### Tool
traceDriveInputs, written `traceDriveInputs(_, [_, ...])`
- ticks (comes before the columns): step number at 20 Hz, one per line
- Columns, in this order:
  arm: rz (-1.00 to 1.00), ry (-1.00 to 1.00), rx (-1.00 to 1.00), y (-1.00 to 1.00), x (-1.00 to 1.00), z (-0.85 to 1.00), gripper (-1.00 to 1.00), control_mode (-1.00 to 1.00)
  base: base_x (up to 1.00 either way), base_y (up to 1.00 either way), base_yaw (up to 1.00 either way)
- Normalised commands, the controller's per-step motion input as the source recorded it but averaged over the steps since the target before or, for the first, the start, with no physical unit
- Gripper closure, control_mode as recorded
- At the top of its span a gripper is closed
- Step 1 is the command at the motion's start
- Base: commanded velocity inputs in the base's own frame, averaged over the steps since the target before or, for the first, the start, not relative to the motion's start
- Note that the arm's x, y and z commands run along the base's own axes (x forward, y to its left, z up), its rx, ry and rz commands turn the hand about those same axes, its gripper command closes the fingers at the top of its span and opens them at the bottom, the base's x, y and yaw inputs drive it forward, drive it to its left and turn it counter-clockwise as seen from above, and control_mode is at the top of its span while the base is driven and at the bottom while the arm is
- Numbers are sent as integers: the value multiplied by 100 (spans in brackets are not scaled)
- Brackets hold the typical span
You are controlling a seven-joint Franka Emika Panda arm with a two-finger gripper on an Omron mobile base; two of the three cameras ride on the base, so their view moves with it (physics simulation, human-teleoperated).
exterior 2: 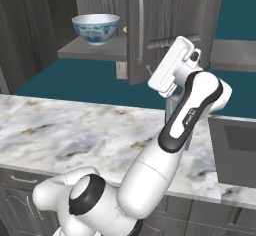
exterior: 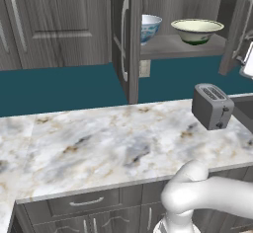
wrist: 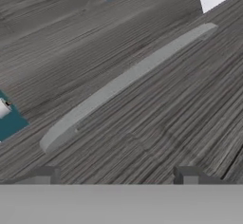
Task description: Open the cabinet. Pick the bowls from the counter and place them in the cabinet. Then close the cabinet.
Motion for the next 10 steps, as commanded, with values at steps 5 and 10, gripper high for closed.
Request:
traceDriveInputs(5, [0,9,0,40,58,0,-100,-100,0,0,0])
traceDriveInputs(10, [0,11,0,33,56,0,-100,-100,0,0,0])
